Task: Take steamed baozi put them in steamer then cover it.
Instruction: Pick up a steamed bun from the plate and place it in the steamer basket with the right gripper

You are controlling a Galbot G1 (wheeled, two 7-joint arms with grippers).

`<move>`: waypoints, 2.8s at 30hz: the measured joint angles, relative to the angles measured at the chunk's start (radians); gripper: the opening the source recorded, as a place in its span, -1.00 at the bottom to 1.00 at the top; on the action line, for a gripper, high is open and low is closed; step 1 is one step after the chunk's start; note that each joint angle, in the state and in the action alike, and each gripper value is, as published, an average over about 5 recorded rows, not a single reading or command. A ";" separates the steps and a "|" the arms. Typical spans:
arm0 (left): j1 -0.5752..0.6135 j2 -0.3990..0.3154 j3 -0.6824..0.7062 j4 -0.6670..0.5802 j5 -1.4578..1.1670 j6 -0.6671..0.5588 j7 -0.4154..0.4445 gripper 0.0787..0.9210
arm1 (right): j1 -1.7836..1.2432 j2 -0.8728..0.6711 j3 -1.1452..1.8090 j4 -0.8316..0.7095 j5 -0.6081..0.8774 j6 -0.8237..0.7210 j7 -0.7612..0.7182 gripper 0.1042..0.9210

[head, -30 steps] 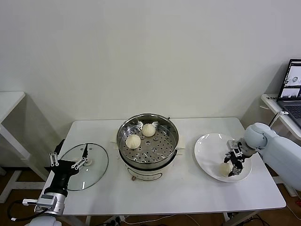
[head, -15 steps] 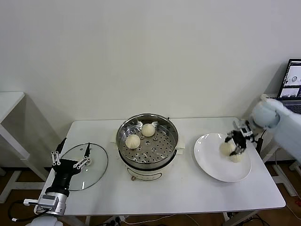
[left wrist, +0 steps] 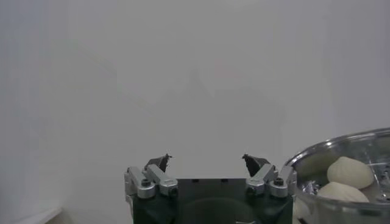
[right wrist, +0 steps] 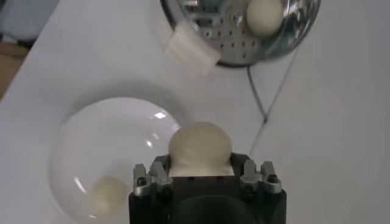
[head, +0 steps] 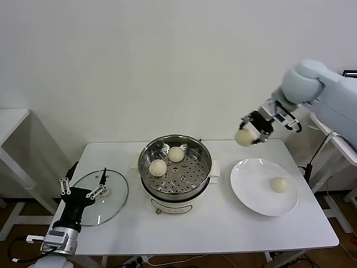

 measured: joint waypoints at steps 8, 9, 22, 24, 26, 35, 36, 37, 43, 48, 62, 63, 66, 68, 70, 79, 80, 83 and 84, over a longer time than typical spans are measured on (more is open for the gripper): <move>0.003 0.000 -0.002 -0.003 -0.001 0.000 0.002 0.77 | 0.073 0.147 -0.101 0.006 -0.043 0.147 0.067 0.44; 0.004 0.000 -0.003 -0.005 -0.001 -0.001 0.002 0.77 | 0.074 0.164 -0.109 0.004 -0.050 0.164 0.076 0.44; 0.007 0.001 -0.023 -0.006 -0.006 -0.006 0.008 0.77 | -0.013 0.324 -0.143 -0.031 -0.164 0.314 0.174 0.45; 0.005 0.002 -0.024 -0.002 -0.006 -0.006 0.009 0.77 | -0.034 0.341 -0.142 -0.037 -0.181 0.329 0.186 0.45; 0.002 0.003 -0.024 0.003 -0.006 -0.006 0.009 0.77 | -0.053 0.357 -0.141 -0.040 -0.194 0.343 0.195 0.45; -0.013 0.004 -0.023 0.027 -0.006 -0.006 0.010 0.77 | -0.104 0.408 -0.146 -0.030 -0.221 0.382 0.221 0.45; -0.014 0.004 -0.023 0.029 -0.006 -0.006 0.010 0.77 | -0.105 0.412 -0.148 -0.028 -0.221 0.384 0.222 0.45; -0.014 0.005 -0.023 0.031 -0.006 -0.006 0.011 0.77 | -0.106 0.415 -0.151 -0.025 -0.220 0.385 0.222 0.45; -0.018 0.005 -0.023 0.041 -0.006 -0.007 0.012 0.77 | -0.108 0.438 -0.172 -0.016 -0.209 0.388 0.220 0.46; -0.017 0.005 -0.025 0.045 -0.007 -0.009 0.013 0.77 | -0.110 0.451 -0.190 -0.018 -0.198 0.390 0.211 0.46; -0.015 0.007 -0.036 0.055 -0.009 -0.014 0.019 0.77 | -0.145 0.499 -0.216 -0.050 -0.190 0.384 0.193 0.47; -0.015 0.007 -0.038 0.056 -0.009 -0.014 0.019 0.77 | -0.148 0.503 -0.216 -0.053 -0.190 0.383 0.192 0.47; -0.013 0.007 -0.043 0.058 -0.010 -0.015 0.020 0.77 | -0.154 0.511 -0.217 -0.059 -0.188 0.379 0.188 0.47; -0.013 0.007 -0.045 0.059 -0.011 -0.016 0.021 0.77 | -0.159 0.515 -0.217 -0.062 -0.186 0.378 0.185 0.47; -0.014 0.007 -0.046 0.061 -0.011 -0.017 0.021 0.77 | -0.163 0.517 -0.217 -0.064 -0.185 0.376 0.181 0.47; -0.018 0.003 -0.043 0.062 -0.011 -0.016 0.022 0.77 | -0.170 0.510 -0.209 -0.070 -0.174 0.370 0.172 0.75; -0.018 0.002 -0.042 0.062 -0.011 -0.016 0.022 0.77 | -0.168 0.508 -0.206 -0.071 -0.171 0.370 0.171 0.75; -0.018 0.002 -0.041 0.061 -0.011 -0.015 0.021 0.77 | -0.156 0.497 -0.193 -0.070 -0.161 0.373 0.166 0.76; -0.017 0.002 -0.040 0.060 -0.011 -0.015 0.021 0.77 | -0.150 0.492 -0.188 -0.069 -0.157 0.373 0.164 0.76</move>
